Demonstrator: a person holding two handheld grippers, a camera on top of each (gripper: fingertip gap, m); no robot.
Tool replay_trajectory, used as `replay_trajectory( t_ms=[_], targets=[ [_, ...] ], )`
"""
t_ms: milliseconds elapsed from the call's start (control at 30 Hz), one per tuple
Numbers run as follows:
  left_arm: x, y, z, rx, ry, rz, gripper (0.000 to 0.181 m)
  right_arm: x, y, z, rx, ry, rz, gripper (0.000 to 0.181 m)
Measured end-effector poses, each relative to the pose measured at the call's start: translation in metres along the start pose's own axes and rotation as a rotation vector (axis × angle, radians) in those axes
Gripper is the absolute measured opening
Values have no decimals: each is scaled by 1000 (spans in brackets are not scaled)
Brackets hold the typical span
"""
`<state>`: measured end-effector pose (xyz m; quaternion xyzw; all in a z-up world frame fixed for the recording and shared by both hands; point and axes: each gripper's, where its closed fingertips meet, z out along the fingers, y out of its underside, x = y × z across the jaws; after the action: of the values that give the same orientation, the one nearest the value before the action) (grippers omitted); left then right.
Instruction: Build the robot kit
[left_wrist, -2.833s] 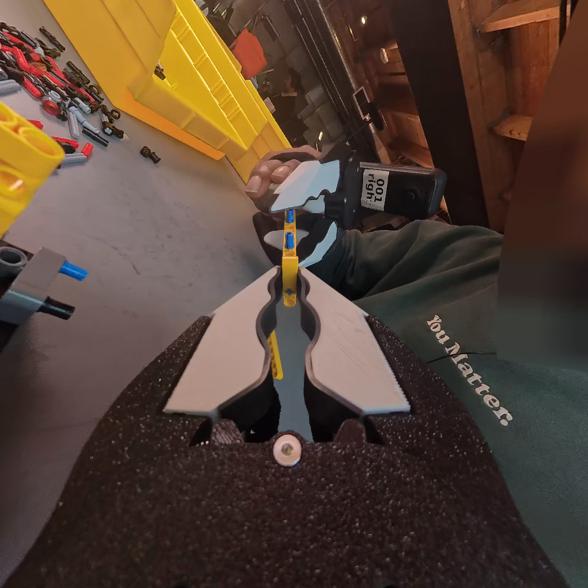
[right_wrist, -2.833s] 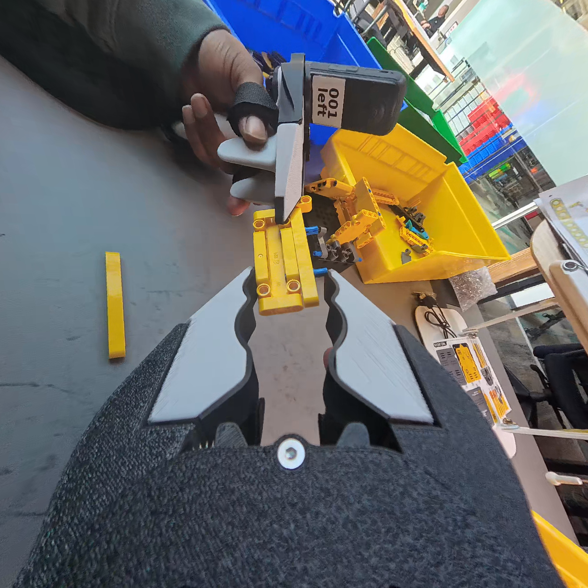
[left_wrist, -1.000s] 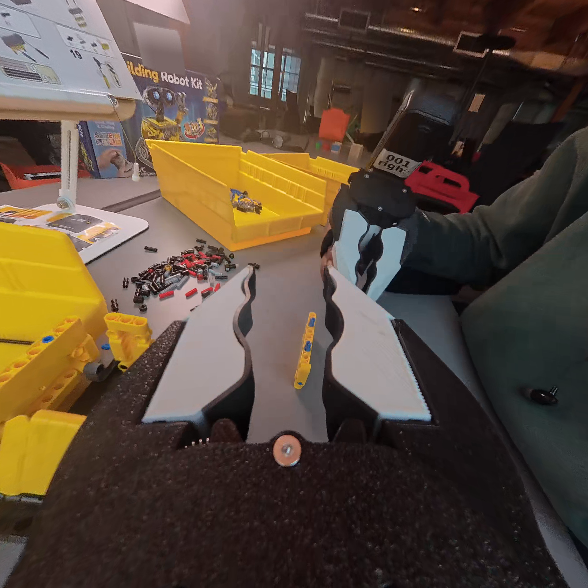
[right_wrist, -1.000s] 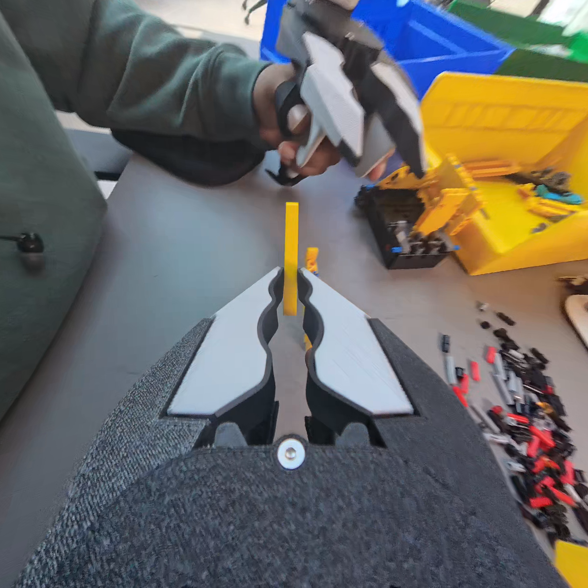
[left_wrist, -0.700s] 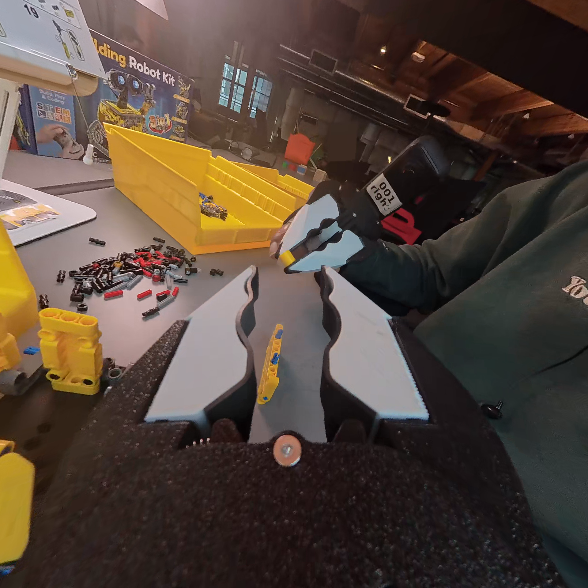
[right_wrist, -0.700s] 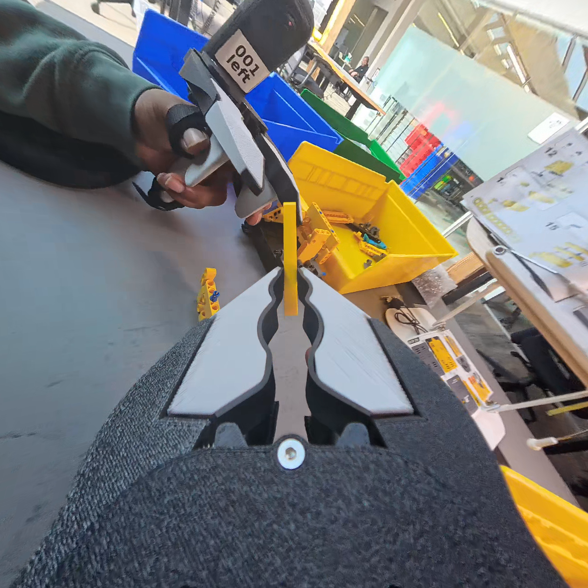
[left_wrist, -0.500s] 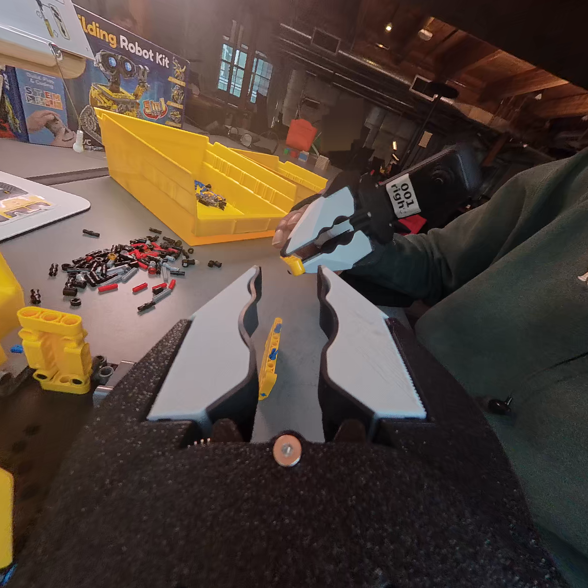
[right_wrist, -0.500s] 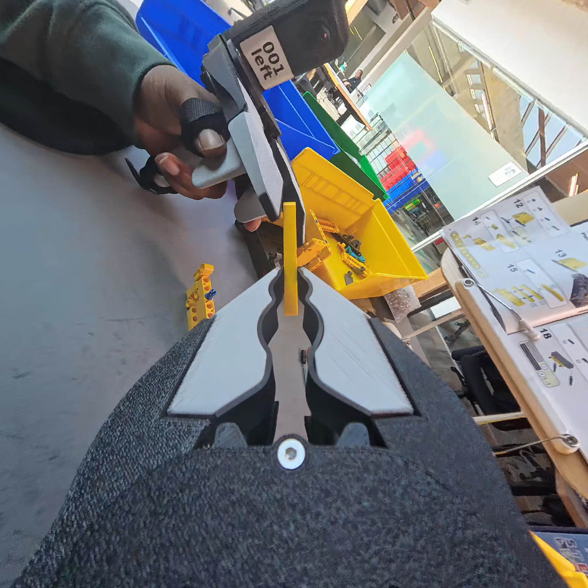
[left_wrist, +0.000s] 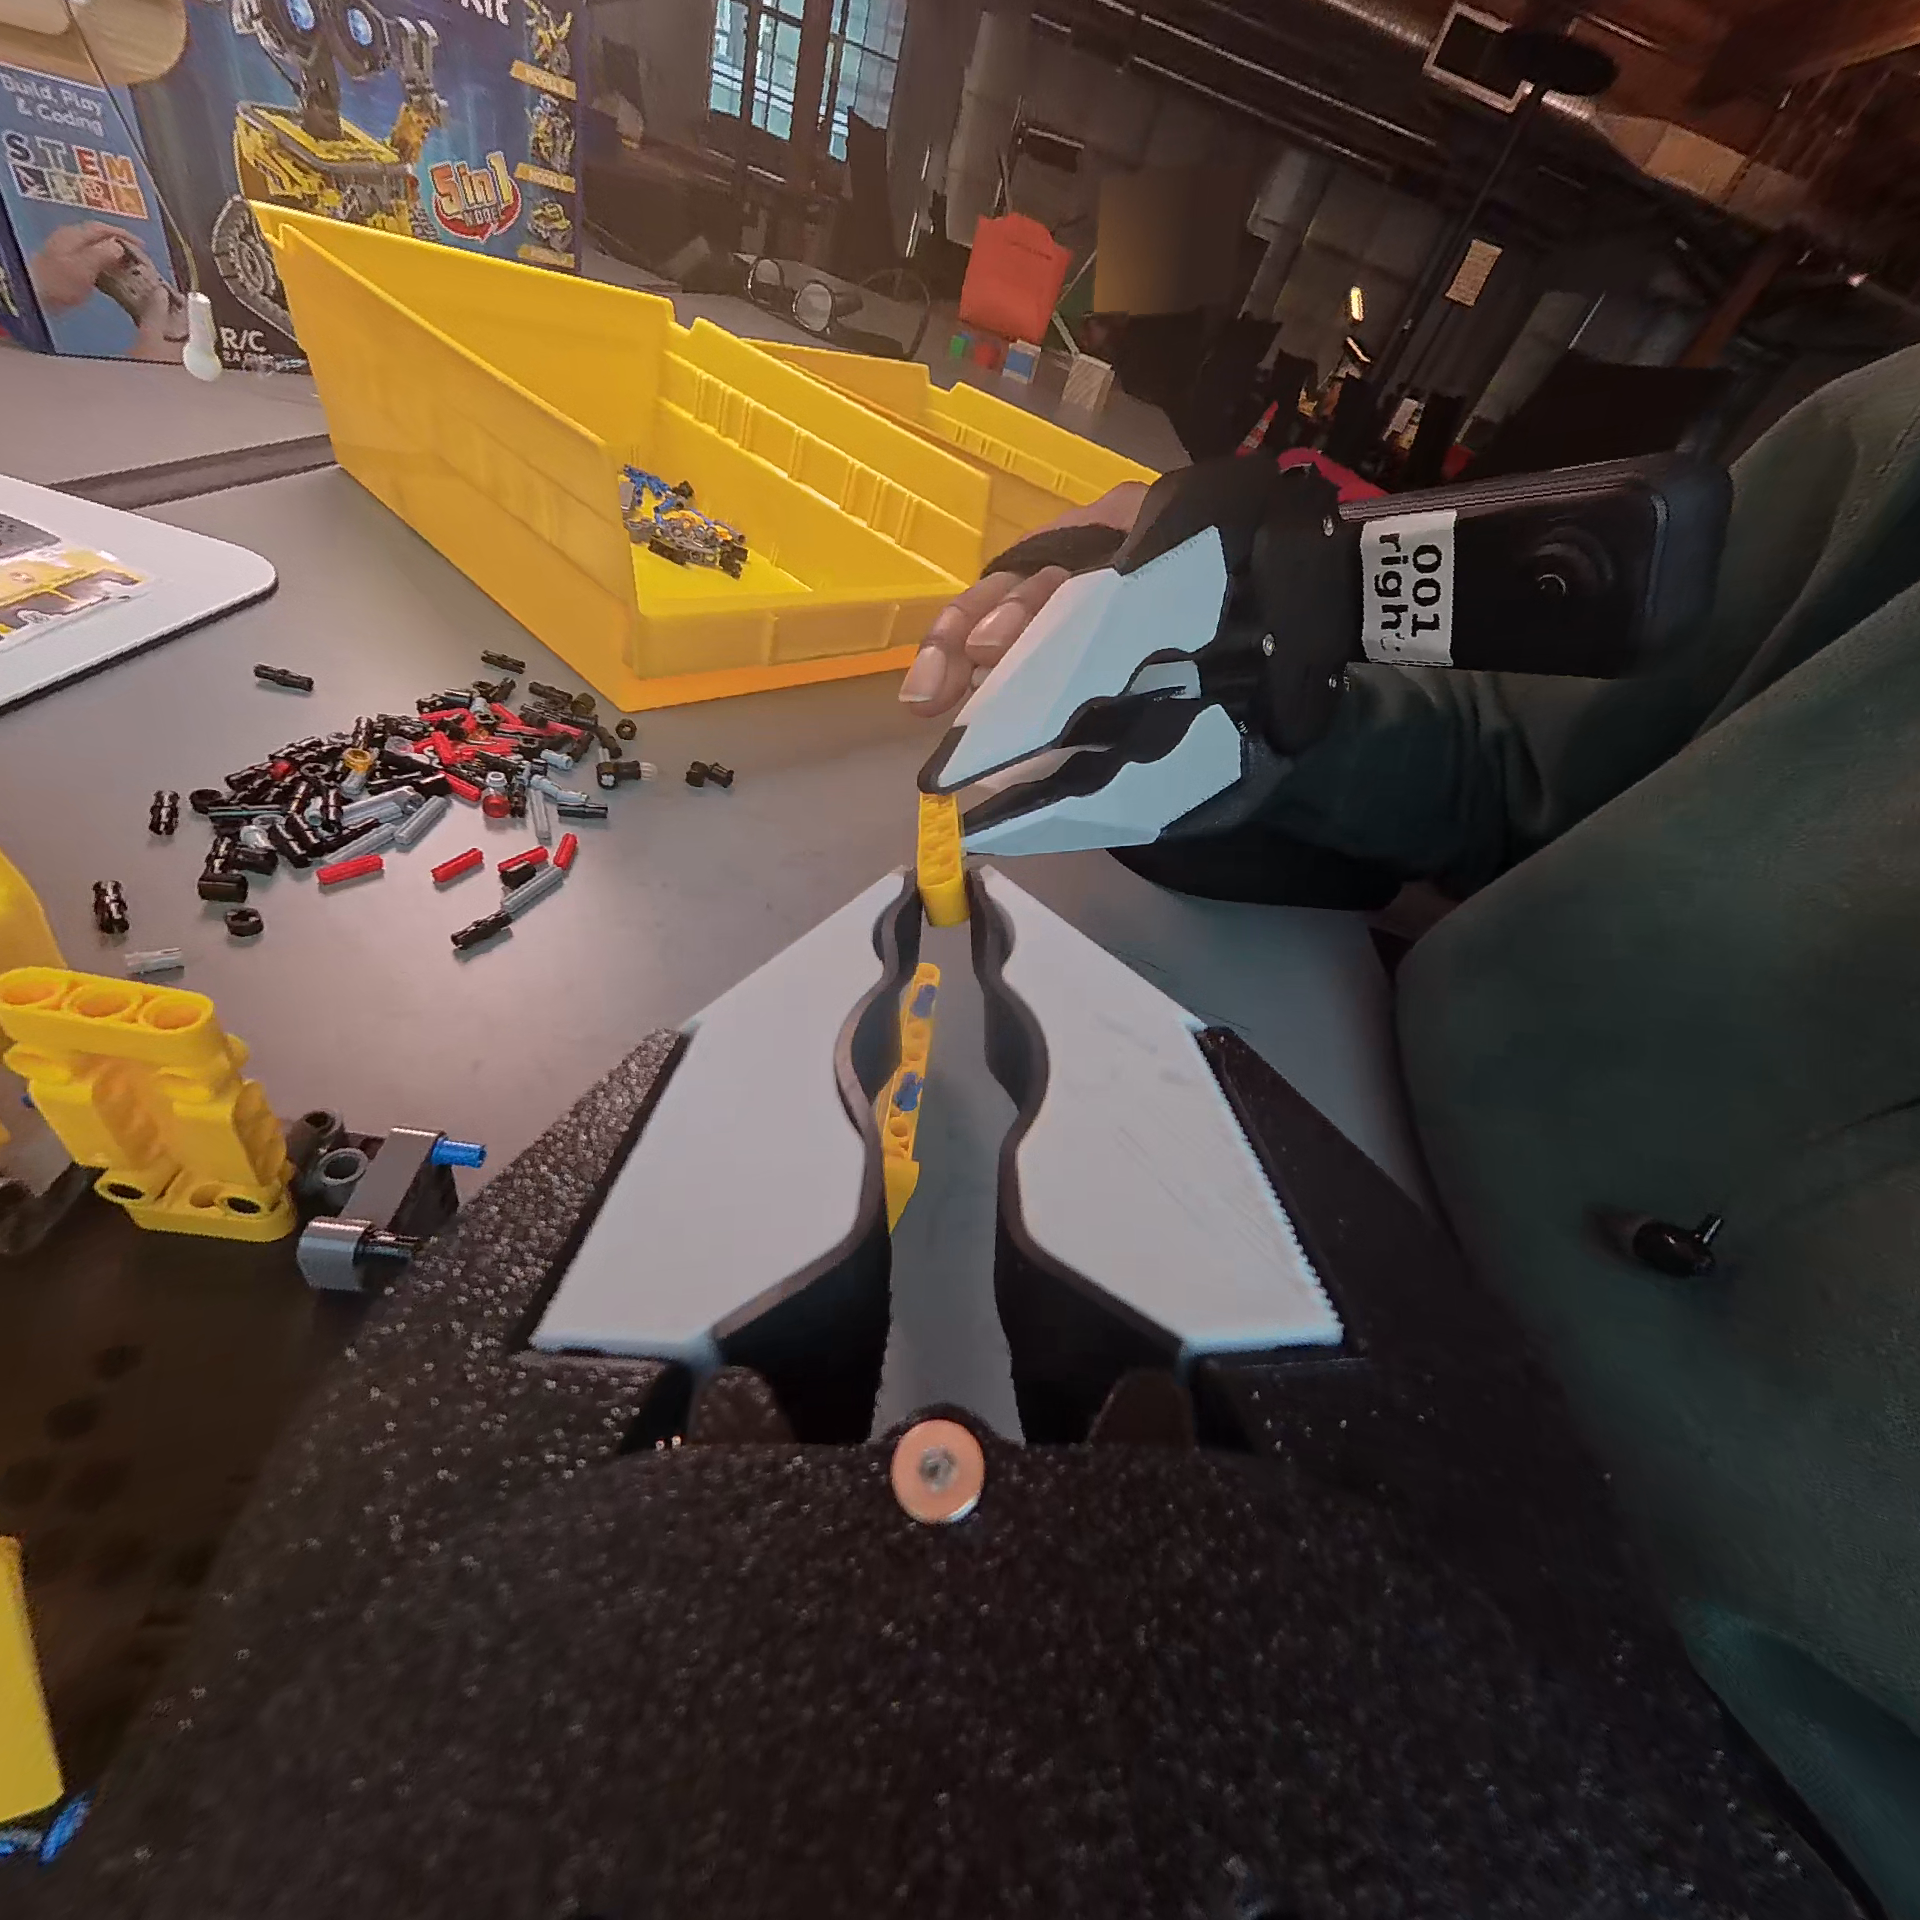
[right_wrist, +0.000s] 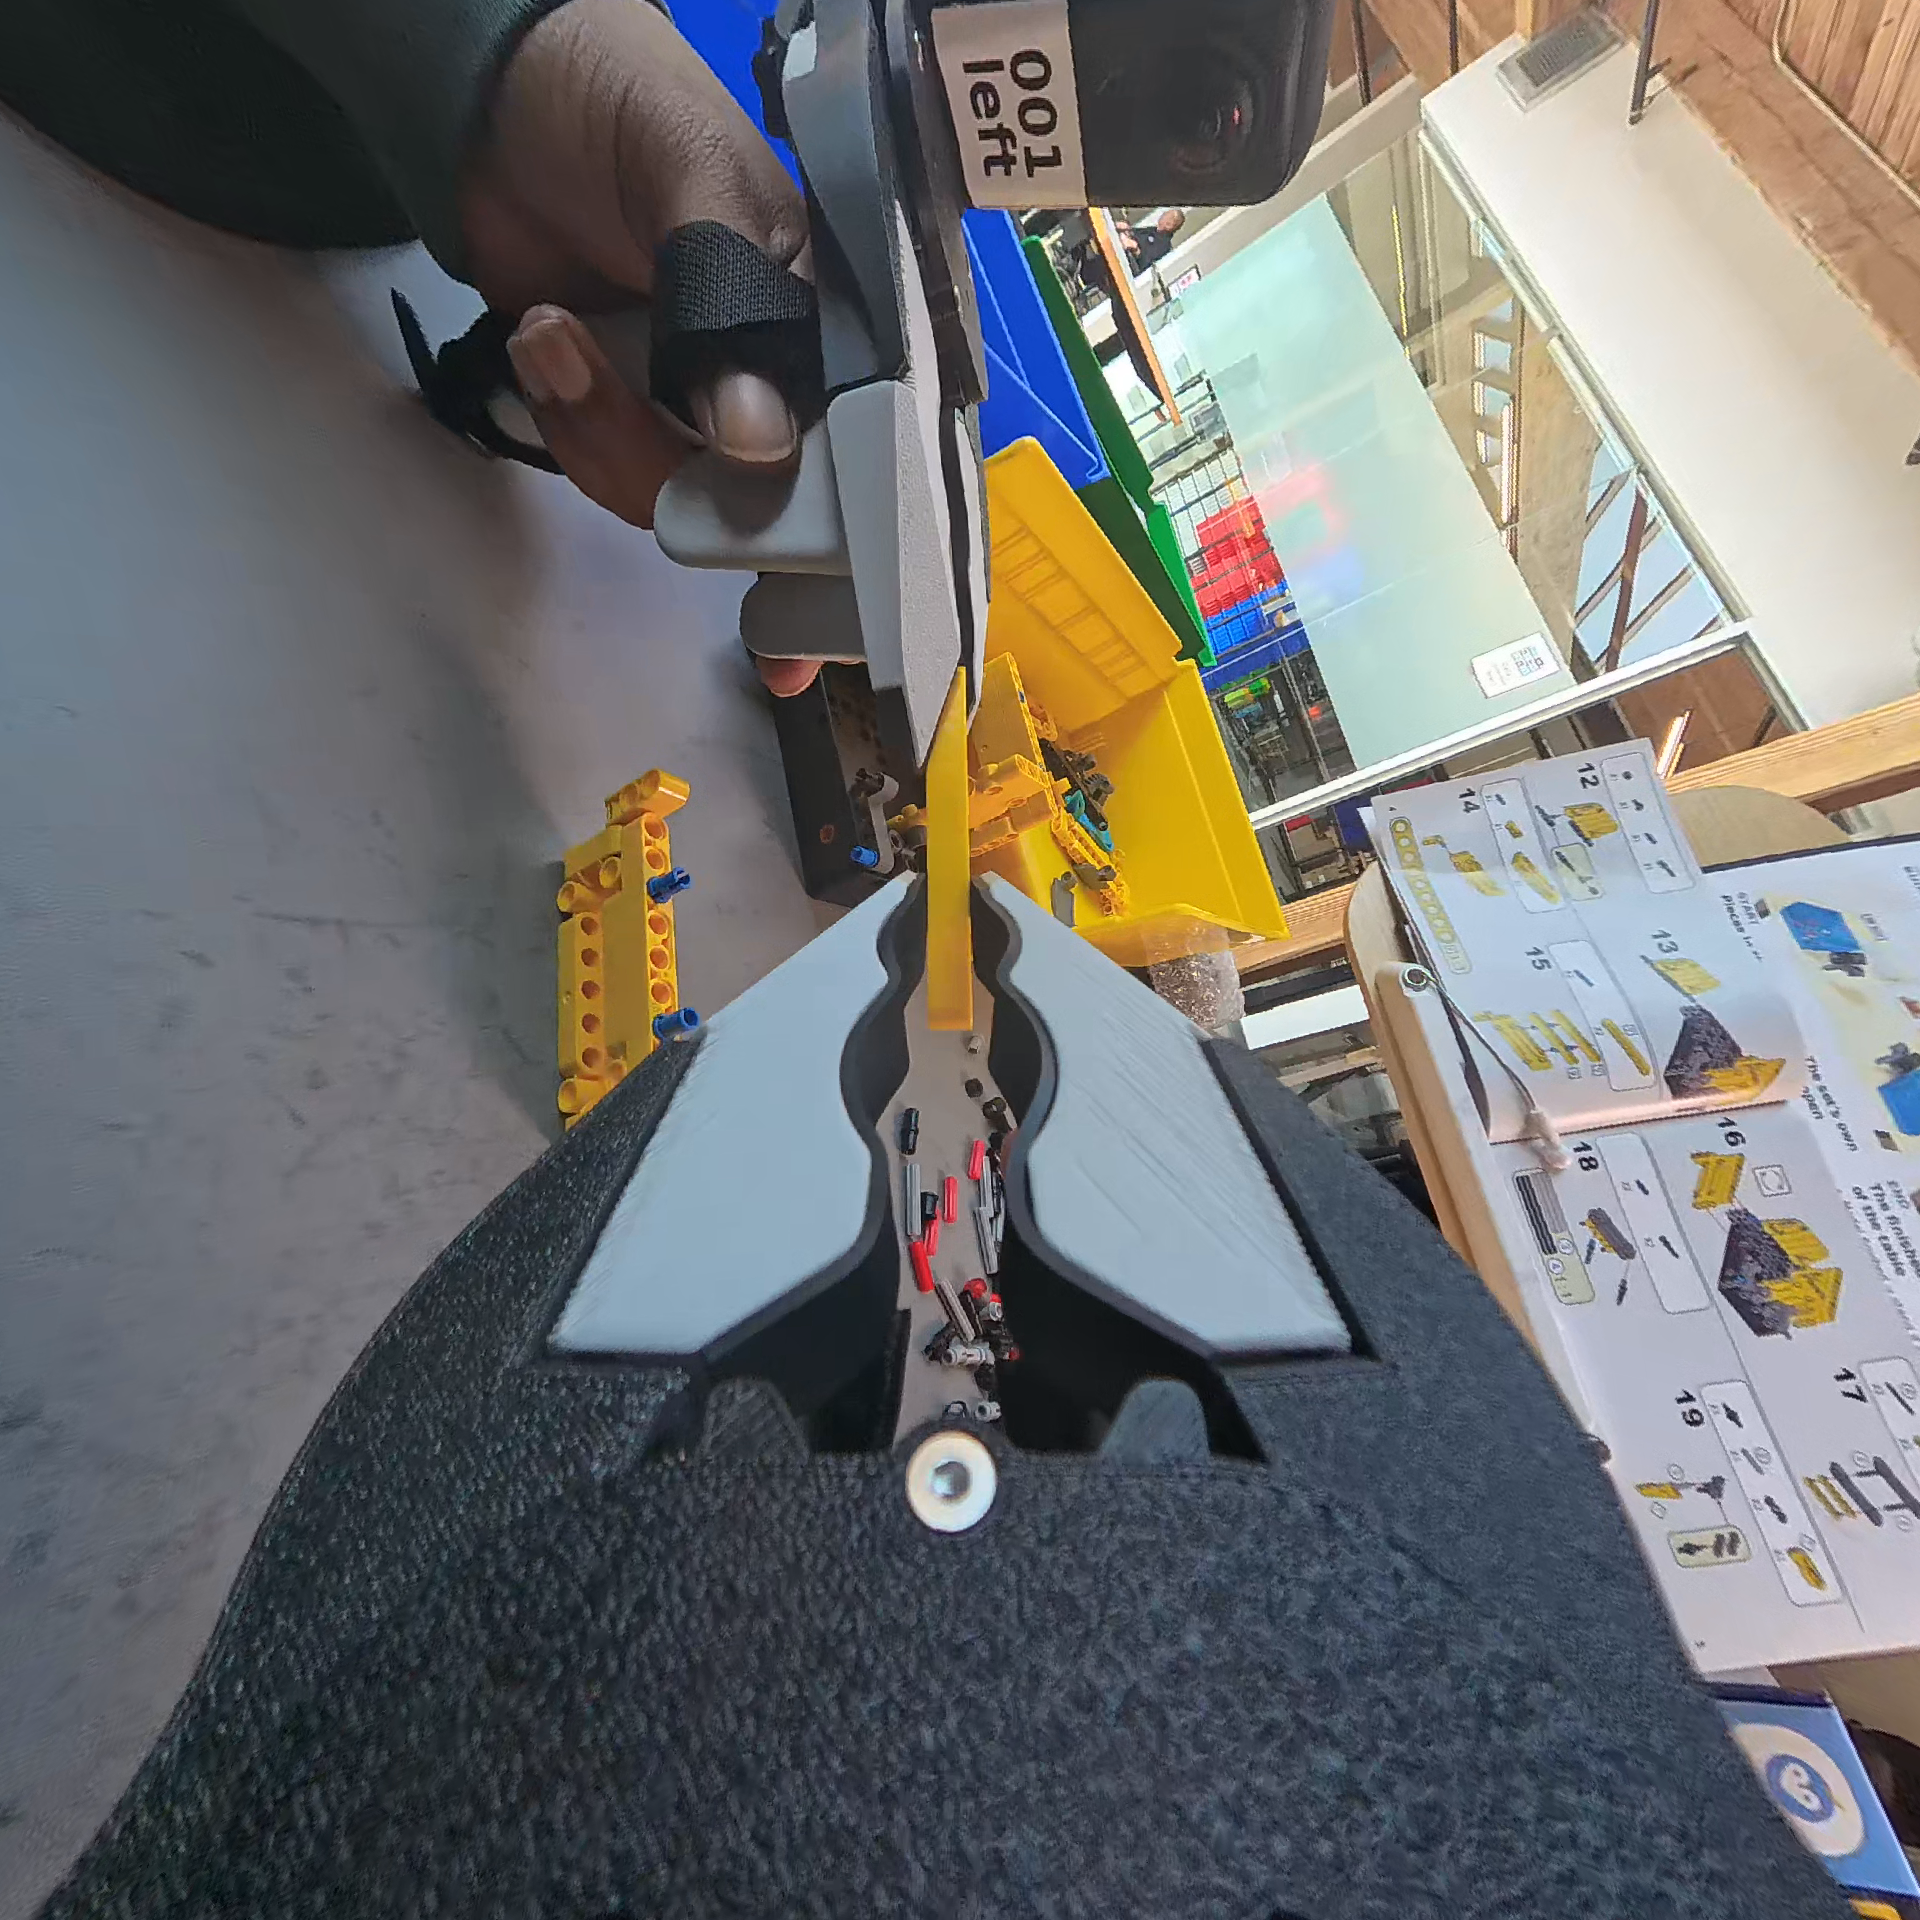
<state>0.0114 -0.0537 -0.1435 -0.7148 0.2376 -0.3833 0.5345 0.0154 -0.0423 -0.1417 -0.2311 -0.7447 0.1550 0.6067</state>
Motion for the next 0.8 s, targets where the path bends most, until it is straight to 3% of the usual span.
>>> replay_trajectory(
  t_ms=[200, 367, 467, 633, 800],
  targets=[
    [0, -1, -2, -1, 0, 8, 7, -2, 0, 0, 23, -43, 137, 11],
    [4, -4, -8, 1, 5, 88, 6, -2, -8, -8, 151, -239, 558, 21],
    [8, -5, -9, 0, 14, 131, 6, 0, -6, -13, 188, -320, 711, 22],
    [13, 0, -4, -16, 38, 138, 6, -9, -9, -12, 203, -401, 785, 22],
    [15, -1, -4, -14, 43, 153, 6, -9, -4, -10, 182, -389, 792, 16]
  ],
)
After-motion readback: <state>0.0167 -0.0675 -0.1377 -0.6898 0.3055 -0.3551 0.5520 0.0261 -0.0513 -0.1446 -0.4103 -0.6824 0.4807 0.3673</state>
